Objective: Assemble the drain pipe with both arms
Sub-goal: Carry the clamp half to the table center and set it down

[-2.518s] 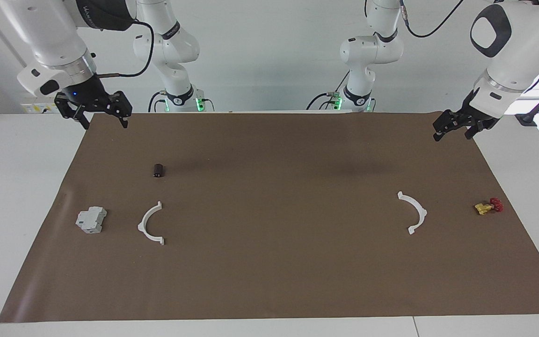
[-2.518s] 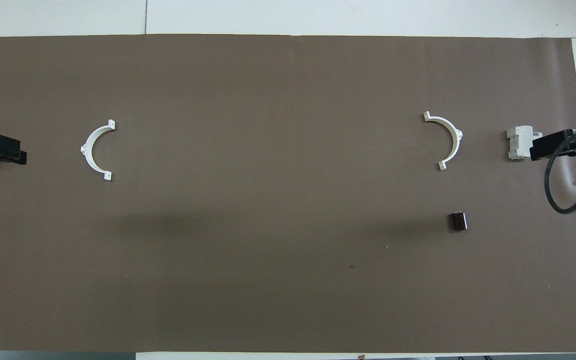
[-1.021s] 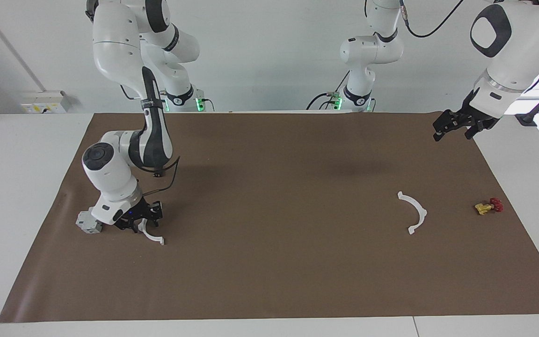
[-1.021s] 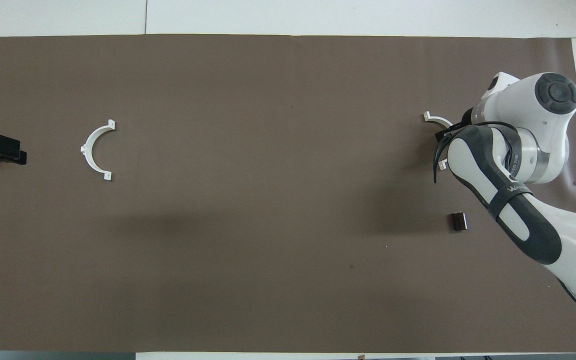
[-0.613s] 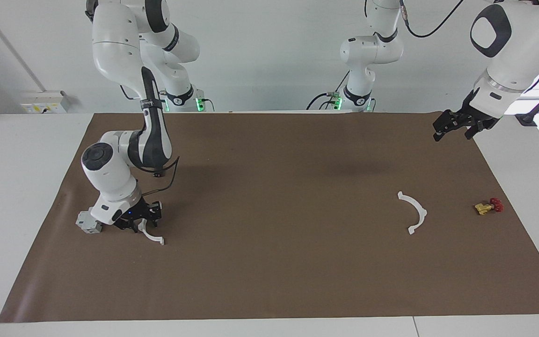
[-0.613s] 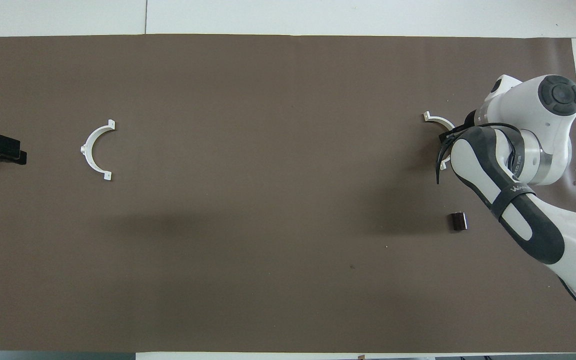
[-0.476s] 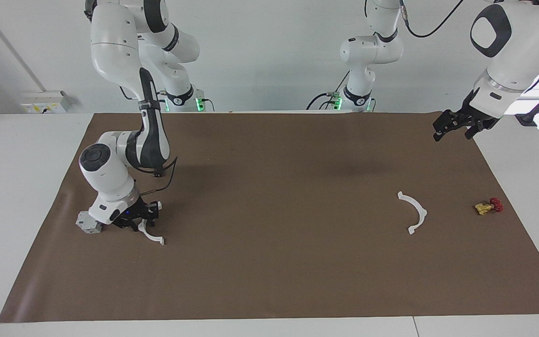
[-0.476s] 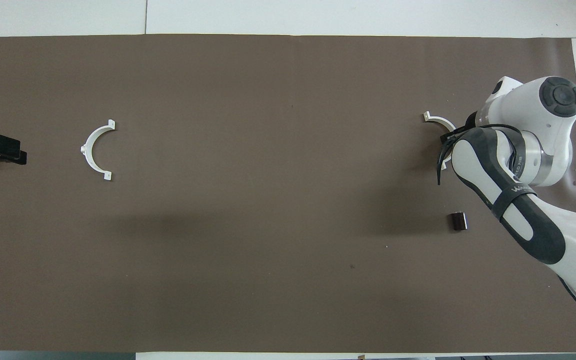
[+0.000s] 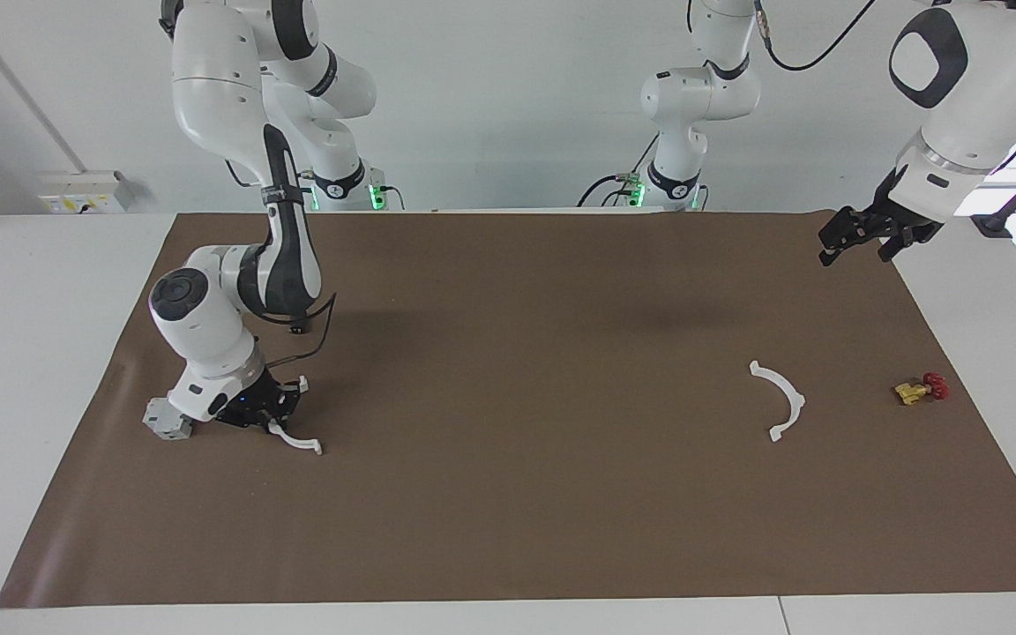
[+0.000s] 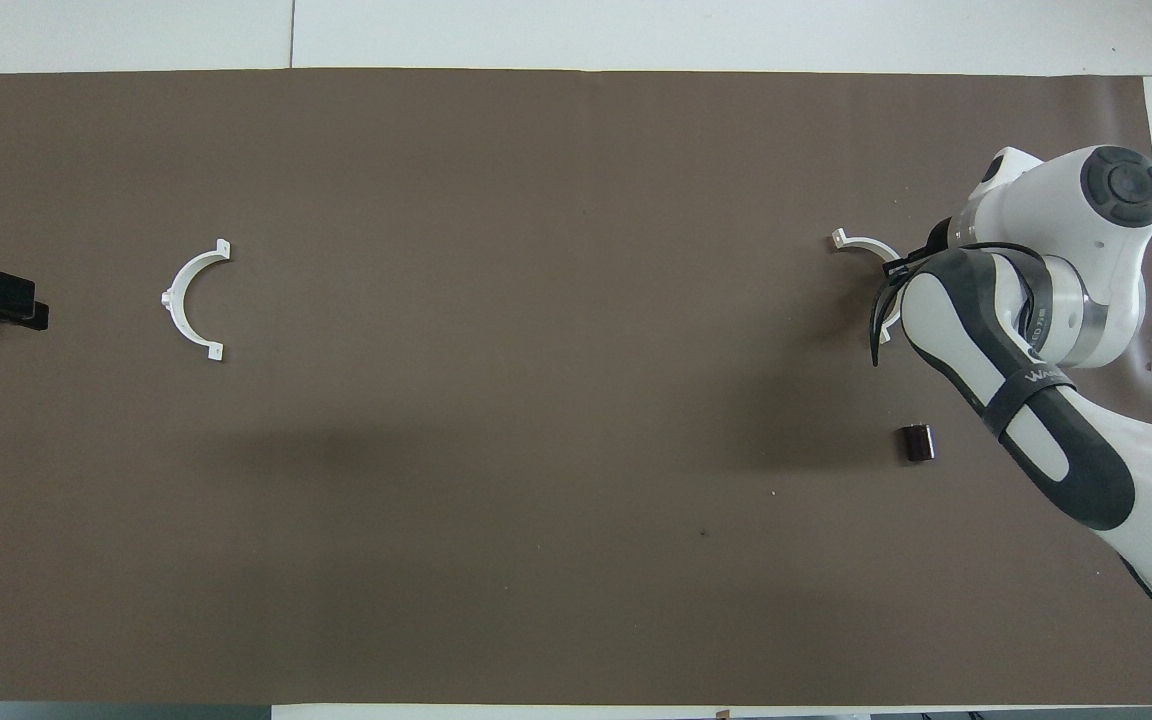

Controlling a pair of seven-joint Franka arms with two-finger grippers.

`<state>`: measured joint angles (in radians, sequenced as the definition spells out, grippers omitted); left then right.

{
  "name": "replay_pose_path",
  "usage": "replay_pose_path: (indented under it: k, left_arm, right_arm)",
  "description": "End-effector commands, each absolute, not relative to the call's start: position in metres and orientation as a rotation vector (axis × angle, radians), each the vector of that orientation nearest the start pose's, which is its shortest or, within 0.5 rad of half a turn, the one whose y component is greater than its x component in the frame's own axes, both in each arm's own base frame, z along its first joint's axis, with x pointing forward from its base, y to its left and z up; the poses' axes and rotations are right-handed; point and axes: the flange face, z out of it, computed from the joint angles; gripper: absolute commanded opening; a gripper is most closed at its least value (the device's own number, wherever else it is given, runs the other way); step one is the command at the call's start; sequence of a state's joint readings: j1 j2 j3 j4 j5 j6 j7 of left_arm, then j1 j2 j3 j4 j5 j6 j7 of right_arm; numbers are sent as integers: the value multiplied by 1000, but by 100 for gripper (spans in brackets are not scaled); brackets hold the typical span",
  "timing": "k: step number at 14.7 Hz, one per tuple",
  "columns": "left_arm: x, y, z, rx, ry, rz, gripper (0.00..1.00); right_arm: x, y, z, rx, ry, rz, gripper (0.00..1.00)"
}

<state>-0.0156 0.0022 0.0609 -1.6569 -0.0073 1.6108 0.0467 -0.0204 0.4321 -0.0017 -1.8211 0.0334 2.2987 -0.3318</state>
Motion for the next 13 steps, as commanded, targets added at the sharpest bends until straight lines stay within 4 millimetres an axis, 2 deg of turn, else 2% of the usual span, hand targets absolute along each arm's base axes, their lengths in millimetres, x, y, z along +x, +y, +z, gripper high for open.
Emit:
replay_pose_path:
  k: [1,2,4,5,7,9,11,13]
  left_arm:
    - [552,29,589,-3145,-7,17,100]
    - [553,30,588,-3144,-7,-10,100]
    - [555,32,575,-3143,-3,-43,100]
    - [556,32,563,-3141,2,-62,100]
    - [567,31,535,-3135,26,-125,100]
    - [583,30,500,-3133,48,-96,100]
    - [598,30,463,-3126,106,-93,100]
    - [608,29,427,-3121,131,-104,100]
  right_arm:
    - [672,61,365,-3081,-328,-21,0]
    - [675,111,378,-3093,-244,-17,0]
    - [662,201,383,-3090,-35,-59,0]
    - [654,236,386,-3075,44,-86,0]
    - [636,288,377,-3076,83,-76,0]
    - [627,307,365,-3067,102,-103,0]
    - [626,312,348,-3069,114,-106,0]
    - [615,315,325,-3066,91,-136,0]
